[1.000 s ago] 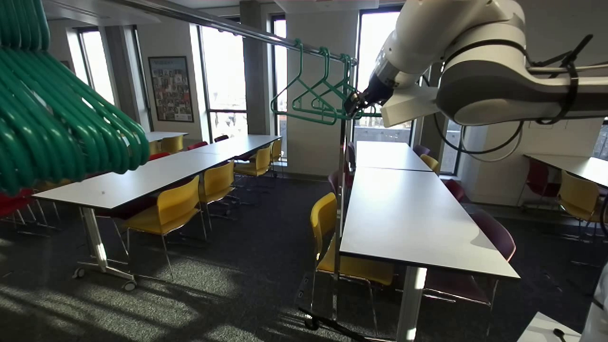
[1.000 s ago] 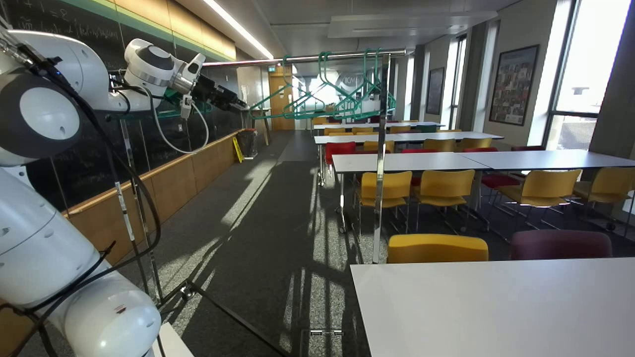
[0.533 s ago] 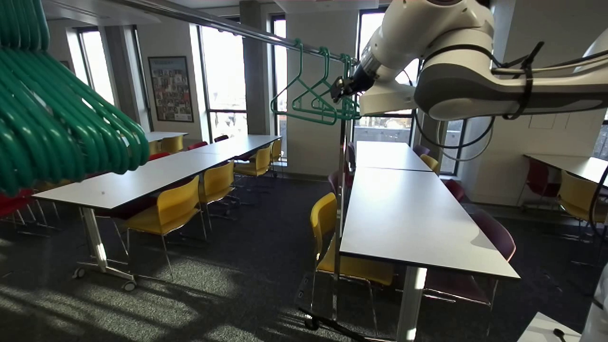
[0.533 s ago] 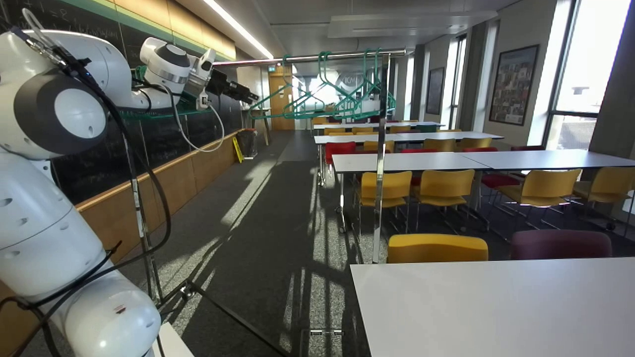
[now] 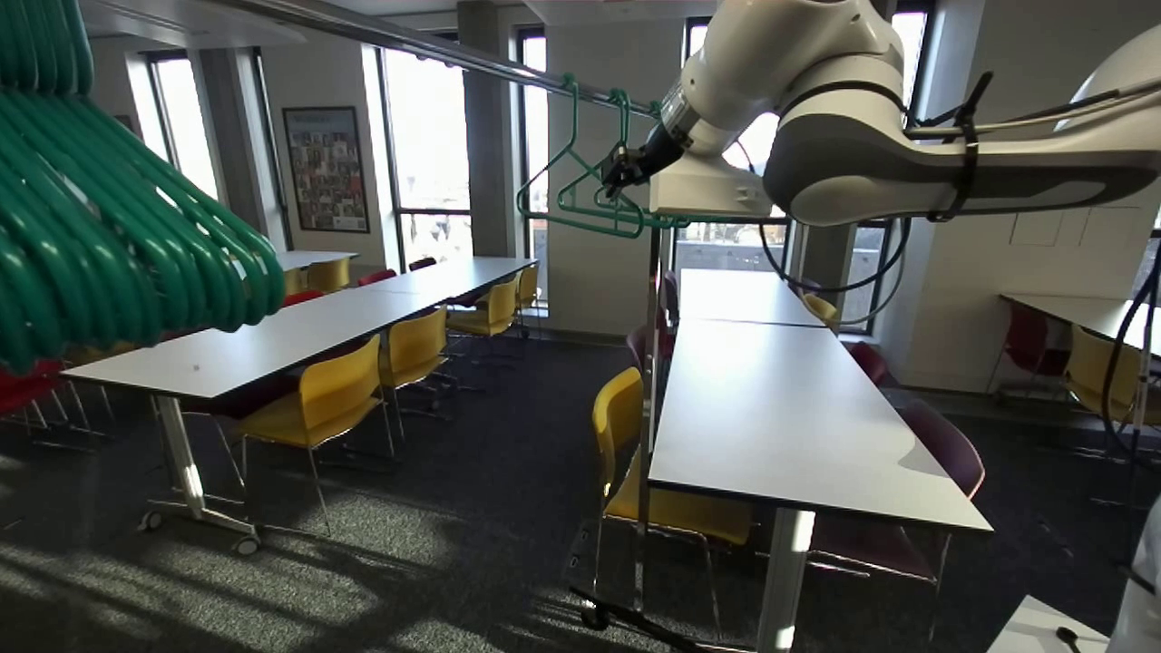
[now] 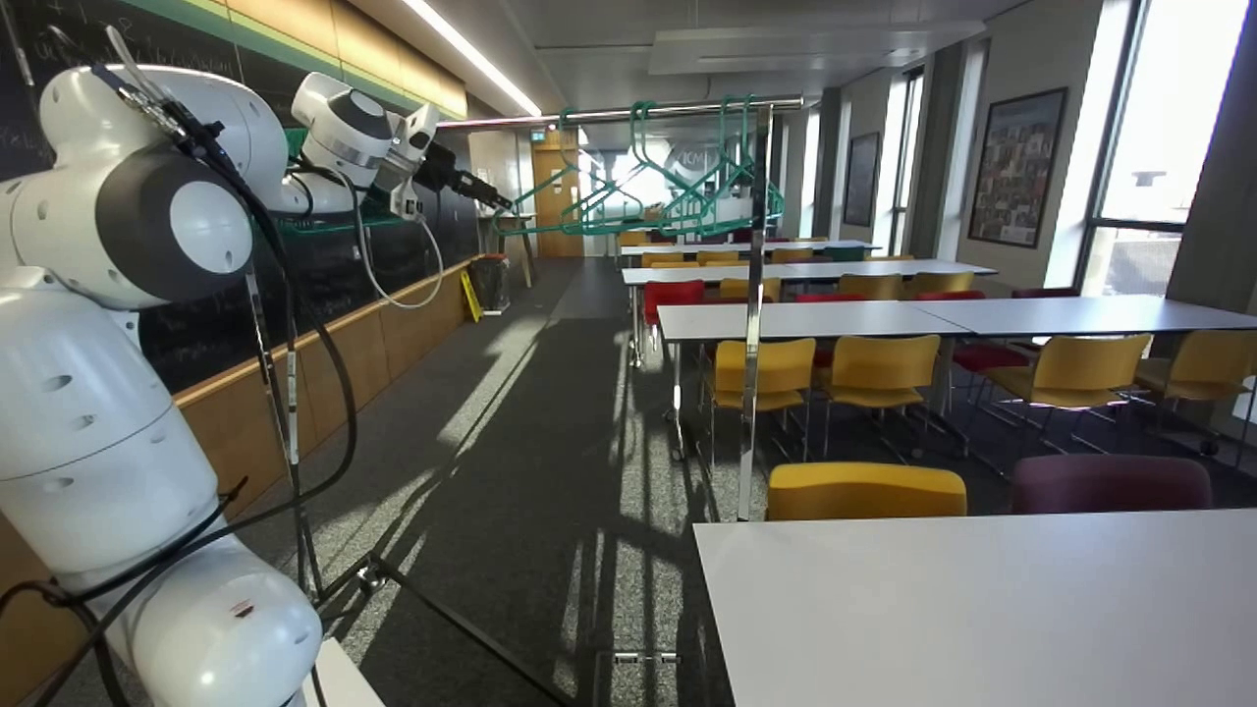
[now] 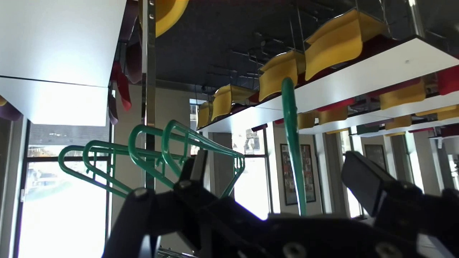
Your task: Put the coat hanger on the table
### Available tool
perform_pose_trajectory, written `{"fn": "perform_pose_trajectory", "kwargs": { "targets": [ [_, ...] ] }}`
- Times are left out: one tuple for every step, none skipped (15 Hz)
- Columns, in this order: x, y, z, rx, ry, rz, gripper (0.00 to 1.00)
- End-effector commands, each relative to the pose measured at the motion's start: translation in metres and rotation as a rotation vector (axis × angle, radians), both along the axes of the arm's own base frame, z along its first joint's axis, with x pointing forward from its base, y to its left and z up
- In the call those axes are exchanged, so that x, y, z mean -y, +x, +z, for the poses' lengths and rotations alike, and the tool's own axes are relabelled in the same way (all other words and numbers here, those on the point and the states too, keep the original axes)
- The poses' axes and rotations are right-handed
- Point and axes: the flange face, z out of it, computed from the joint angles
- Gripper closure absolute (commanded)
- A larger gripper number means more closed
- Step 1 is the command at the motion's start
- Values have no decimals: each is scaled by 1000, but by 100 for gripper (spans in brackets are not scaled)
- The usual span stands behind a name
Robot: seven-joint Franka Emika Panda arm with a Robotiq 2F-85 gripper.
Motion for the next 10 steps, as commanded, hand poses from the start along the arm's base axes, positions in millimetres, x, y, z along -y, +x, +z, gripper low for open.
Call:
{"fn": "perform_pose_trajectory", "kwargs": {
  "targets": [
    [-6, 2, 14, 15, 36, 20, 0],
    [-6, 3, 14, 15, 38, 22, 0],
    [-7, 3, 14, 12, 41, 23, 0],
    [-7, 4, 12, 7, 46, 25, 0],
    [-7, 4, 12, 4, 47, 25, 0],
    [-7, 5, 11, 2, 47, 25, 0],
    [-7, 5, 10, 0, 48, 25, 0],
    [-7, 6, 10, -4, 50, 25, 0],
    [-7, 6, 9, -10, 53, 24, 0],
    [-7, 7, 7, -13, 53, 24, 0]
  ]
}}
